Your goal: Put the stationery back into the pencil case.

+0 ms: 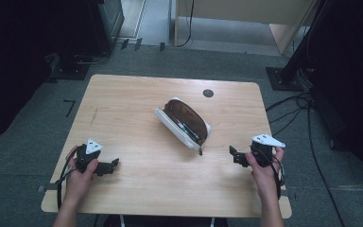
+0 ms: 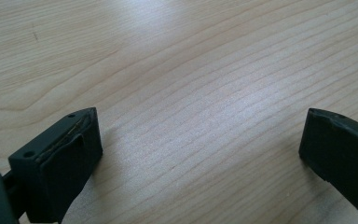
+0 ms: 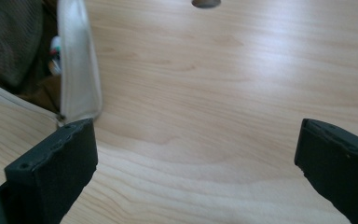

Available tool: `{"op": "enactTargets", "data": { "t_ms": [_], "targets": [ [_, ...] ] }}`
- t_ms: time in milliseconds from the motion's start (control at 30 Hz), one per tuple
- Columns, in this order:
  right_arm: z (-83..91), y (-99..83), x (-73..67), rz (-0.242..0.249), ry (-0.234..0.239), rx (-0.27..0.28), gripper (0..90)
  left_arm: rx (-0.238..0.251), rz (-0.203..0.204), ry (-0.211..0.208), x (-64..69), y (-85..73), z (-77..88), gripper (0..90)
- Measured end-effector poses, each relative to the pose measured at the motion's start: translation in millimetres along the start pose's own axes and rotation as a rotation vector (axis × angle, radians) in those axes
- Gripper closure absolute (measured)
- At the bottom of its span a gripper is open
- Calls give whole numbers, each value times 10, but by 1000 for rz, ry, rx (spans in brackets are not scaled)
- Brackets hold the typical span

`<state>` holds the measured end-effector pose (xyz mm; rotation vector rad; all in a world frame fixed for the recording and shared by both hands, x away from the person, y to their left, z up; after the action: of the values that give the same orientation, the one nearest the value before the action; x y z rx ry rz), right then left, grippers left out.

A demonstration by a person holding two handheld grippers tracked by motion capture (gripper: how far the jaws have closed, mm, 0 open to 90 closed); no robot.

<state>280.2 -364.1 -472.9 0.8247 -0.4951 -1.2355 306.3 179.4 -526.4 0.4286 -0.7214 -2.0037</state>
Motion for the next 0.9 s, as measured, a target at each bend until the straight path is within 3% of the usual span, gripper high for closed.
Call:
{"op": "enactTargets", "data": {
  "t_ms": [200,533,900],
  "targets": [
    [-26,-184,152,-24,-48,-40,0,0,0,0,0,0,0,0],
    [-15,-502,371,-80,-82,-92,0,0,-2,-1,1,0,0,0],
    [84,-764,463,-111,-113,-125,0,-1,-4,-1,1,0,1,0]
  ]
}}
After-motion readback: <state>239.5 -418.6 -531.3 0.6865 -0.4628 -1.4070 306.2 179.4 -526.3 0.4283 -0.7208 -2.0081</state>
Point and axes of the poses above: each handheld gripper's, and its own axes: z roughly backward along the jaws, y roughly out of its top, x roughly to its right, the point moved 1 cm from there along -z, roughly forward along the jaws, and after that the axes turned 3 degrees about -x, right-handed, at the moved point
